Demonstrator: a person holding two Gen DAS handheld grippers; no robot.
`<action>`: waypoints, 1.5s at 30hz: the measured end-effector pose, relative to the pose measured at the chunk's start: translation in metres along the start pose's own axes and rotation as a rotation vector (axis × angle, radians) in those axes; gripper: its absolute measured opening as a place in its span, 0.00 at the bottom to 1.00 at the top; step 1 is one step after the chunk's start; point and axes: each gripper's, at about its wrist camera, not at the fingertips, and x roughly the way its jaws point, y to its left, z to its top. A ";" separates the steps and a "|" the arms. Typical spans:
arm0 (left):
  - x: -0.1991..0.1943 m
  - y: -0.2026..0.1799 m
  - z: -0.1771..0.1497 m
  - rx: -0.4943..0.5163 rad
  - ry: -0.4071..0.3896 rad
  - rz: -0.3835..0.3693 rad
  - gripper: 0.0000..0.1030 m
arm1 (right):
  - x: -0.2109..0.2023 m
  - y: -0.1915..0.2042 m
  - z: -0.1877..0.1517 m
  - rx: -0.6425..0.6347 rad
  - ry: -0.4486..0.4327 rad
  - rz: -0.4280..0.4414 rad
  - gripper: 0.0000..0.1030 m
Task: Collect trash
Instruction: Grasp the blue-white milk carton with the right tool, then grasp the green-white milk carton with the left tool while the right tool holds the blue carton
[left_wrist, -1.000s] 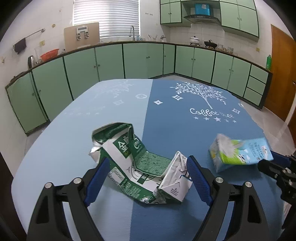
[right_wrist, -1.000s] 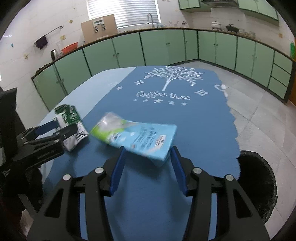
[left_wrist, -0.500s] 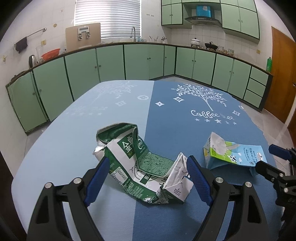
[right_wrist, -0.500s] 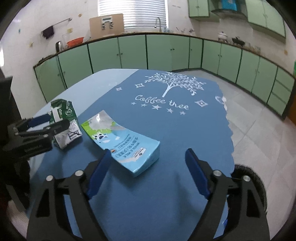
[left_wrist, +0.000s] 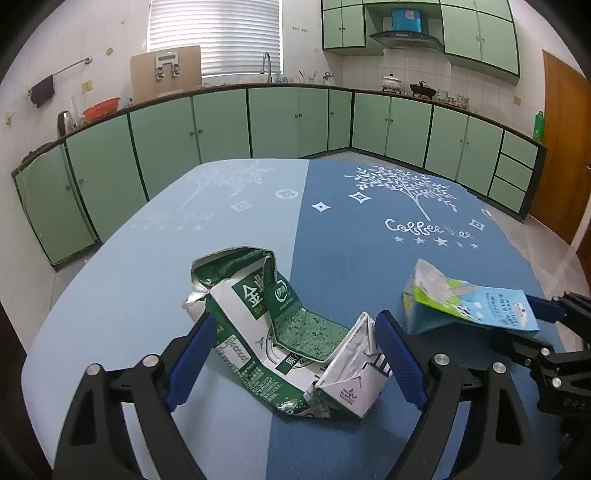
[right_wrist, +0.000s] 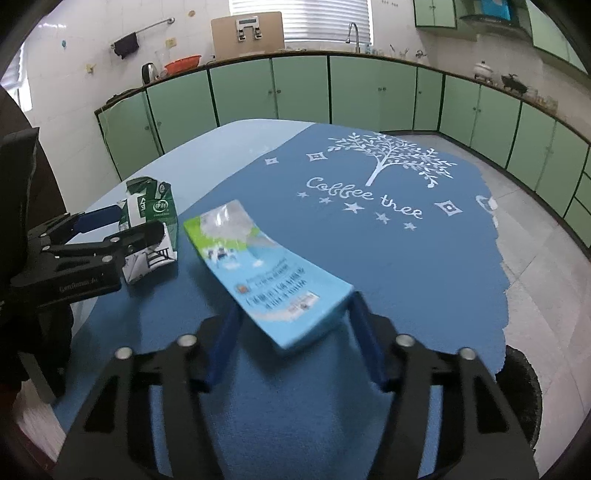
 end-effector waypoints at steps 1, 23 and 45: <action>0.000 0.000 0.000 -0.001 0.000 -0.001 0.84 | -0.001 0.000 0.000 0.004 -0.003 0.002 0.50; -0.007 -0.014 0.000 0.022 -0.007 -0.026 0.85 | -0.022 -0.018 -0.012 0.169 -0.082 -0.144 0.40; -0.002 -0.019 -0.013 -0.070 0.047 0.067 0.87 | -0.019 -0.015 -0.012 0.156 -0.077 -0.155 0.40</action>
